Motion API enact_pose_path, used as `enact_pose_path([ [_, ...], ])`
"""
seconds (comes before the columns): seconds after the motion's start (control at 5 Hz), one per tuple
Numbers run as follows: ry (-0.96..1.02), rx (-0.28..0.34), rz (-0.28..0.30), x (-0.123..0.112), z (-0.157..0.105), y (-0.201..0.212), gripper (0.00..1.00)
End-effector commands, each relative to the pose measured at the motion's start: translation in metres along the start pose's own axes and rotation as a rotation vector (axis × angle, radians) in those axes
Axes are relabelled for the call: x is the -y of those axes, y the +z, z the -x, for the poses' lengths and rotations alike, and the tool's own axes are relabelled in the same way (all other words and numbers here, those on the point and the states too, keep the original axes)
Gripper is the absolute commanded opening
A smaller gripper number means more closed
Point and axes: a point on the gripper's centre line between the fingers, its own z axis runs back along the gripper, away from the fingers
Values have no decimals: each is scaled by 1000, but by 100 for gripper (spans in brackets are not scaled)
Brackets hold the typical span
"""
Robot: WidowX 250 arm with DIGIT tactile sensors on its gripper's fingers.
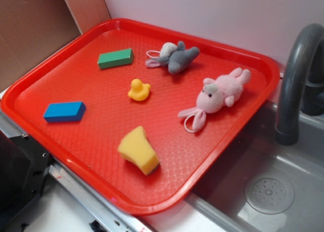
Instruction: Grab the green sponge.
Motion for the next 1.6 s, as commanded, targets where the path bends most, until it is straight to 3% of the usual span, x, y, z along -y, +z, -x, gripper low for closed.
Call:
enact_pose_path([
  [0.0,0,0,0,0,0,0,100],
  [0.2,-242,-26,84,16,-21,-3,100],
  [0.4,-495,-24,60,49,-38,-9,100],
  [0.6,-753,-95,-14,85,-36,-27,100],
  [0.8,-1012,-199,-108,104,-14,-64,100],
  [1.0,-1263,-204,-161,106,3,-92,100],
  [1.2,-1410,-233,-189,96,2,-115,100],
  [1.4,-1423,-259,-217,94,-6,-142,100],
])
